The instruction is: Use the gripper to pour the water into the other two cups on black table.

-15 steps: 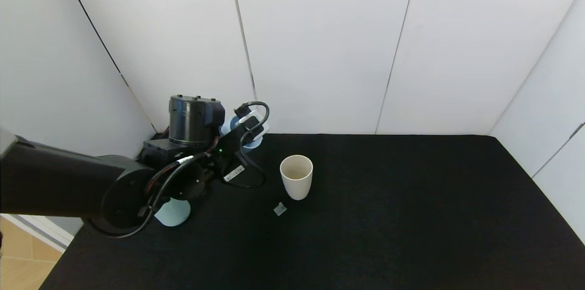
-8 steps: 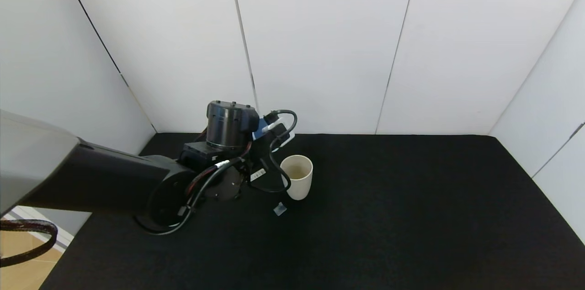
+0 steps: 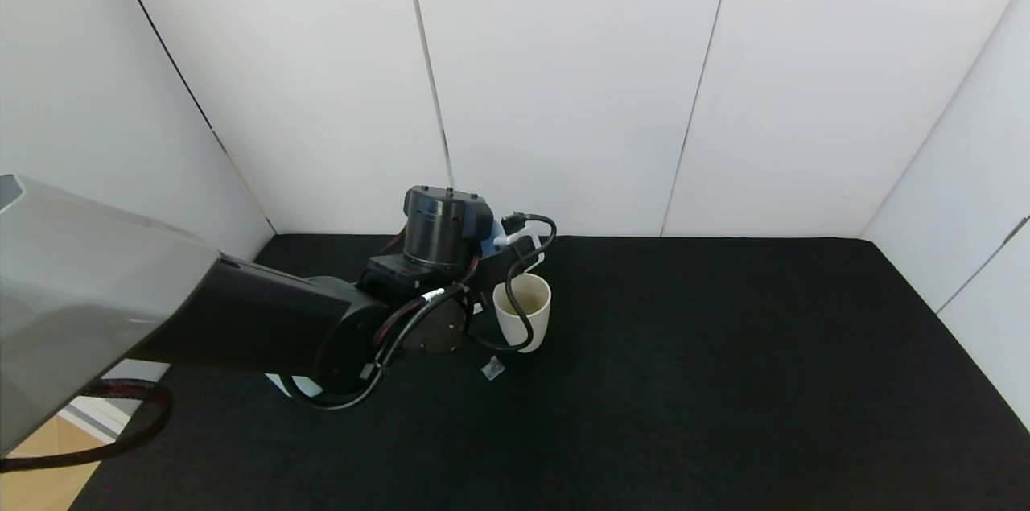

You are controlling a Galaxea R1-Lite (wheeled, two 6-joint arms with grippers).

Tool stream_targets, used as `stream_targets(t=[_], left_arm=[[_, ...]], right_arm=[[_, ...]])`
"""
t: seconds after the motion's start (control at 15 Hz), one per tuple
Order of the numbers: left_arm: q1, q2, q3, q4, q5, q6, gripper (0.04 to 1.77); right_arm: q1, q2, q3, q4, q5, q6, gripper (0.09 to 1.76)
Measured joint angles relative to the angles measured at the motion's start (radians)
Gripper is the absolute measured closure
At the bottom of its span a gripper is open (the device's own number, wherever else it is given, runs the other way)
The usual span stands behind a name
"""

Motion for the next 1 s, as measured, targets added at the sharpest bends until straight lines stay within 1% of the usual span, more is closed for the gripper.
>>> stream_targets(t=[0.2, 0.4, 0.8, 1.0], left_arm=[[0.0, 0.011, -0.02, 0.0, 0.005, 0.059, 0.64], [-0.005, 0.027, -0.042, 0.0, 0.031, 0.112, 0.64], [-0.019, 0.051, -0.07, -0.002, 0.046, 0.225, 0.64], [-0.033, 0.063, -0.084, -0.002, 0.078, 0.252, 0.64]], right_arm=[[0.0, 0.0, 0.0, 0.0, 0.0, 0.0, 0.14], [0.0, 0.0, 0.0, 0.0, 0.0, 0.0, 0.14], [0.0, 0.0, 0.0, 0.0, 0.0, 0.0, 0.14], [0.0, 0.0, 0.0, 0.0, 0.0, 0.0, 0.14]])
